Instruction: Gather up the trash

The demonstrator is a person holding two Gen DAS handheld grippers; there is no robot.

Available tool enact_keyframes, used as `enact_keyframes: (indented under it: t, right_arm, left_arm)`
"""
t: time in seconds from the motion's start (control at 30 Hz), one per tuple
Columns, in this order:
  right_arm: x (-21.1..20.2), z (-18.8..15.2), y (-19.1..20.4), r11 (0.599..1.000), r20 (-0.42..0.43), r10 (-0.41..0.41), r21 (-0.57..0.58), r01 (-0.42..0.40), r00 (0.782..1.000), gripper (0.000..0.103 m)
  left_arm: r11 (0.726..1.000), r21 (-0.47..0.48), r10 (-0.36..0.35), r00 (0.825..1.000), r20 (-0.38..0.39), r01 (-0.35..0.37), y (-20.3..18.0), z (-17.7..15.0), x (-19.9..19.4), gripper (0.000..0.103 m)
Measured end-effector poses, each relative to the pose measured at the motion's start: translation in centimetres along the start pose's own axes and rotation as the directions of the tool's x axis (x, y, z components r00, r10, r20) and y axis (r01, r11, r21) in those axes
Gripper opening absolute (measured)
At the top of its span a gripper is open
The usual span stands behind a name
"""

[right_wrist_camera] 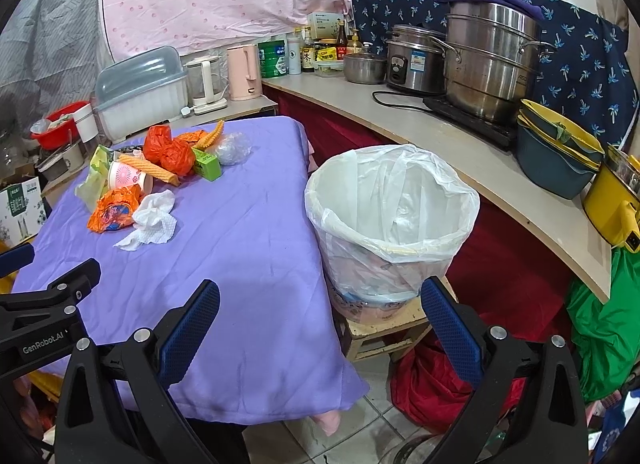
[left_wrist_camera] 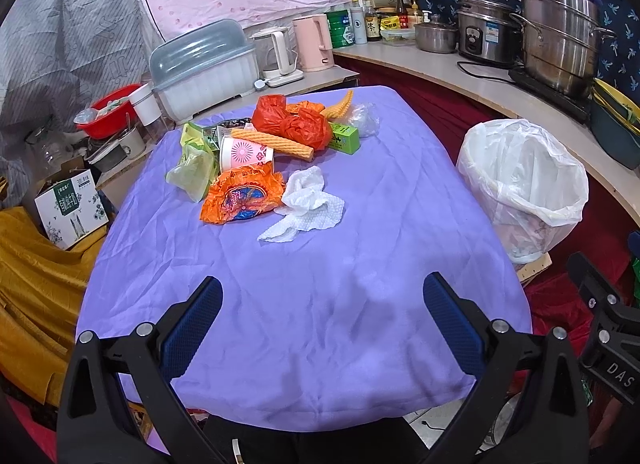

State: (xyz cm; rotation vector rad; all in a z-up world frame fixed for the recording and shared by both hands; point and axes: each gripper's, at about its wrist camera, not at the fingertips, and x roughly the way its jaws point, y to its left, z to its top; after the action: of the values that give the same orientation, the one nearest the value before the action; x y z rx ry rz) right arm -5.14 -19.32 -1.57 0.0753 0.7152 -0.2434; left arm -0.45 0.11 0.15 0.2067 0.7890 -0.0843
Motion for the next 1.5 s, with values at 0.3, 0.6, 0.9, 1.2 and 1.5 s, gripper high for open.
enact_keyframes:
  t: [0.3, 0.6, 0.9, 1.2, 1.5]
  right_arm:
    - [-0.14, -0.08, 0.1, 1.0, 0.002, 0.002, 0.001, -0.002, 1.0, 0.096]
    - [-0.36, -0.22, 0.02, 1.0, 0.005, 0.002, 0.0, -0.002, 1.0, 0.096]
    - [-0.36, -0.29, -0.18, 1.0, 0.007, 0.001, 0.002, -0.001, 1.0, 0.096]
    - [-0.35, -0.28, -0.37, 1.0, 0.006, 0.0, 0.007, 0.0, 1.0, 0.096]
    - [-0.52, -0.22, -0.4, 1.0, 0.01, 0.0, 0.005, 0.0, 1.0, 0.096]
  left_arm:
    - [1.0, -0.001, 0.0, 1.0, 0.001, 0.0, 0.02, -0.08, -0.01, 0.096]
    - [1.0, -0.004, 0.0, 1.0, -0.001, 0.0, 0.1, -0.1, -0.11, 0.096]
    - [1.0, -0.002, -0.001, 1.0, 0.001, 0.001, 0.13, -0.22, -0.21, 0.096]
    - [1.0, -0.003, -0.001, 1.0, 0.001, 0.001, 0.14, -0.24, -0.28, 0.096]
    - [1.0, -0.006, 0.002, 1.0, 0.005, -0.002, -0.02, -0.1, -0.37, 0.096]
